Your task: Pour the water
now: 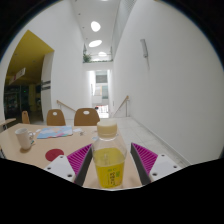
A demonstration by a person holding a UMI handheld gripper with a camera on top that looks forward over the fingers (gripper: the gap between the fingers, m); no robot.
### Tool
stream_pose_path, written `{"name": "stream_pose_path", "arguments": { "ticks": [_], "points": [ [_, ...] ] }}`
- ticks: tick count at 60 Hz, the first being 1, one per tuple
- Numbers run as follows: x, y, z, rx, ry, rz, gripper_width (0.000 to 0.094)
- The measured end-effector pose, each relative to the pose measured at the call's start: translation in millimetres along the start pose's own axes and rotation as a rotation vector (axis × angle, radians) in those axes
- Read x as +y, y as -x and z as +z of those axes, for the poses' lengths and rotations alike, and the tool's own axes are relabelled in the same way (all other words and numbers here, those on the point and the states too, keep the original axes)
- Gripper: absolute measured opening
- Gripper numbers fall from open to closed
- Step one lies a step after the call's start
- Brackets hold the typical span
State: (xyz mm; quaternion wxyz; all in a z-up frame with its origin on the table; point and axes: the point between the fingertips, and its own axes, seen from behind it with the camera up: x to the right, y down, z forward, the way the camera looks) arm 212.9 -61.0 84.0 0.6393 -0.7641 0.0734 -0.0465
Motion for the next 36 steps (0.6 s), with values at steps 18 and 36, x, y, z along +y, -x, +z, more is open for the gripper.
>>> {"name": "stream_pose_path", "arguments": {
  "ticks": [18,36],
  "points": [
    [6,6,15,0.034,-0.027,-0.021,0.0326],
    [-135,136,17,0.102,-0.18,-0.713,0.0314]
  ]
}}
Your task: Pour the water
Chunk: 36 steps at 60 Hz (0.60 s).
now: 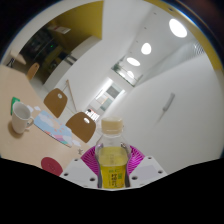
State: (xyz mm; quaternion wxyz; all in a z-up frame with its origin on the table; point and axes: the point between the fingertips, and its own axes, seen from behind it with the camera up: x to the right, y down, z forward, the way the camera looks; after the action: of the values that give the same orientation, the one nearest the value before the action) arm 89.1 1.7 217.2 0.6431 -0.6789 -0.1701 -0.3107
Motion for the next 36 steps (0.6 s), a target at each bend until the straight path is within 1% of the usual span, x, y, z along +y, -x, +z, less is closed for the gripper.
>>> {"name": "stream_pose_path", "arguments": {
  "ticks": [5,8,10,16,17,19,21,24,28,31,36],
  "points": [
    [-71,42,5,0.0,-0.074,-0.319,0.0314],
    [-96,73,10,-0.025,-0.113,-0.512,0.0312],
    [-113,102,14,-0.018,-0.14,-0.645,0.0313],
    [-133,164,16,0.039,-0.216,-1.111,0.0313],
    [-129,158,10,0.027,-0.227,-1.175,0.0315],
    [-128,179,11,0.029,-0.253,-1.281,0.0316],
    [-121,191,11,0.026,-0.254,-1.359,0.0318],
    [-108,200,7,0.014,-0.247,-1.437,0.0315],
    [-98,191,-3,-0.015,-0.243,-1.462,0.0315],
    [-96,177,-9,0.002,-0.233,-1.403,0.0316],
    [-114,138,-10,0.035,-0.227,-1.181,0.0314]
  ]
}}
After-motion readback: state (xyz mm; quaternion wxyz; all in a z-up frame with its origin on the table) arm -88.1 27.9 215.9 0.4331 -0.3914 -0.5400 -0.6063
